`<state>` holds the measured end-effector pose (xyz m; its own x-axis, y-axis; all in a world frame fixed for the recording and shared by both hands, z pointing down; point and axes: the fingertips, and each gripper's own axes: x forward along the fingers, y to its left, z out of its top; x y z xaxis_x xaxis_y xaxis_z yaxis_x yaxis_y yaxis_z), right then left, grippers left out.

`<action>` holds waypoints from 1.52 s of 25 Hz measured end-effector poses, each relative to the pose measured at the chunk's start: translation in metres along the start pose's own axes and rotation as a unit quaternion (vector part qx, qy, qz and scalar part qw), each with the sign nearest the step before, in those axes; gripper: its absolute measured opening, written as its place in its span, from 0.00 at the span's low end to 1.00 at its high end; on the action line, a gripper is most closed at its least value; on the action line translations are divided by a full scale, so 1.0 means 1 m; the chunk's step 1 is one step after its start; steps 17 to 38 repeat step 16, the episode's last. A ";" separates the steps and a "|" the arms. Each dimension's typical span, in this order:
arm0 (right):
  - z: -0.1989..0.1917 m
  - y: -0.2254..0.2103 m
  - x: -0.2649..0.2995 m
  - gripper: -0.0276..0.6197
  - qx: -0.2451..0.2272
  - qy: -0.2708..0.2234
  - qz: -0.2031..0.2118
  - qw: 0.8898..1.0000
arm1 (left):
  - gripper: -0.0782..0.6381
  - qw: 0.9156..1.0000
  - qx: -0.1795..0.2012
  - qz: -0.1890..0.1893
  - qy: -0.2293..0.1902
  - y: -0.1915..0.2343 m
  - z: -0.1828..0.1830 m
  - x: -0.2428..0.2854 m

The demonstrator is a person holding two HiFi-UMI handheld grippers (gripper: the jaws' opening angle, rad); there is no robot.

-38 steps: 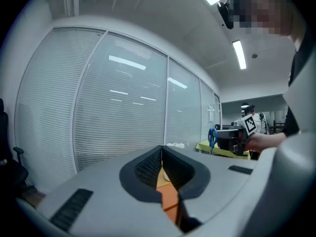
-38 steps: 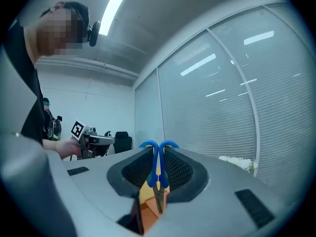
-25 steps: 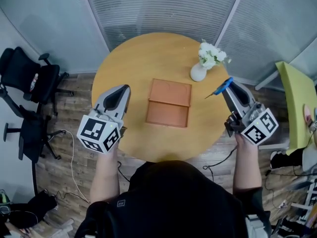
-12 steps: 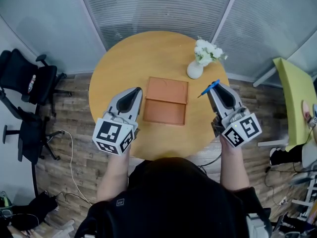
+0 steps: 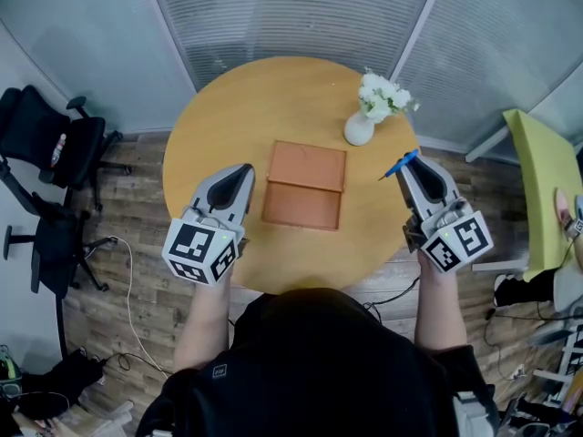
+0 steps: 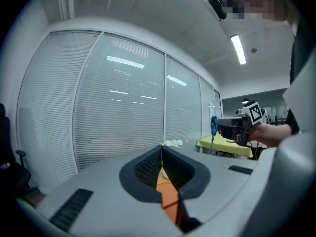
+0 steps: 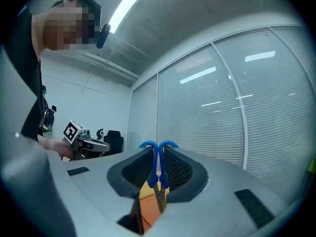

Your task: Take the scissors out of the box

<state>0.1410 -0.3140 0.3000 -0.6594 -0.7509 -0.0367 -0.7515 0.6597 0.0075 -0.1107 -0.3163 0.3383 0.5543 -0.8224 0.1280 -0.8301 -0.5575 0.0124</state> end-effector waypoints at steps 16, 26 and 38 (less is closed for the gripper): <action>0.000 -0.004 0.000 0.17 0.018 -0.010 -0.009 1.000 | 0.13 1.000 0.004 0.005 -0.001 0.011 0.003 -0.003; 0.000 -0.004 0.000 0.17 0.018 -0.010 -0.009 1.000 | 0.13 1.000 0.004 0.005 -0.001 0.011 0.003 -0.003; 0.000 -0.004 0.000 0.17 0.018 -0.010 -0.009 1.000 | 0.13 1.000 0.004 0.005 -0.001 0.011 0.003 -0.003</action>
